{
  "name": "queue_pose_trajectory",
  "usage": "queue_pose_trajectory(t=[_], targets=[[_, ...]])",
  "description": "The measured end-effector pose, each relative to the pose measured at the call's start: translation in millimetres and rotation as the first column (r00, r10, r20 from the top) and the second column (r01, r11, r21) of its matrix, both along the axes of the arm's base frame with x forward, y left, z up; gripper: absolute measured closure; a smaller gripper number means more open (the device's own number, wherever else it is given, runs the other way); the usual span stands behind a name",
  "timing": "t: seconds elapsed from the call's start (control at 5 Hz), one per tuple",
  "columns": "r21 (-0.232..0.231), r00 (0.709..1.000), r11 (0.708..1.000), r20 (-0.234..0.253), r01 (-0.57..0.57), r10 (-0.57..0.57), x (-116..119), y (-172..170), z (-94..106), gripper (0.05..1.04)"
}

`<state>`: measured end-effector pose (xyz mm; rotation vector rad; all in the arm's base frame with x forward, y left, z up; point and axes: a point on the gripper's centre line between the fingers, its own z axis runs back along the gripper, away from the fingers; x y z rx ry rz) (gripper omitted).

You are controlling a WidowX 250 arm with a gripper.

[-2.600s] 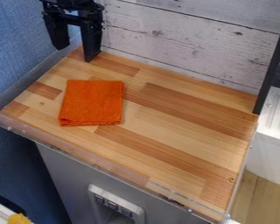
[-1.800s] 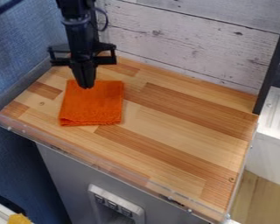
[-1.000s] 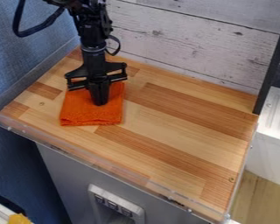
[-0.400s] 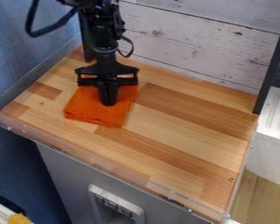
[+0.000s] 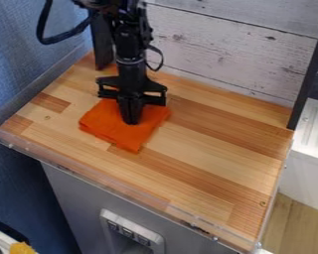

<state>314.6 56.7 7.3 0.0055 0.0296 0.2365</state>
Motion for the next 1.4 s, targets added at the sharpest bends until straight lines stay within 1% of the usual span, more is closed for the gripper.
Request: queue_pose_trajectory(t=[0.2, 0.4, 0.6, 0.8, 1.0, 1.2, 1.4], targets=[[-0.010, 0.996, 0.996, 0.003, 0.093, -0.093, -2, -9, -0.2, 1.021], [-0.014, 0.987, 0.987, 0.016, 0.158, -0.157, -3, -10, 0.3, 0.998], [-0.026, 0.977, 0.977, -0.004, 0.213, -0.213, -9, -16, 1.6, 0.849], [-0.035, 0.965, 0.965, -0.016, 0.260, -0.261, -14, -18, 16.4, 0.598], [-0.030, 0.961, 0.960, 0.006, 0.277, -0.277, -20, -6, 43.3, 0.297], [-0.031, 0.958, 0.958, 0.020, 0.286, -0.285, -29, 5, 65.4, 0.085], [-0.023, 0.959, 0.959, 0.030, 0.284, -0.283, -36, 16, 87.4, 0.083]])
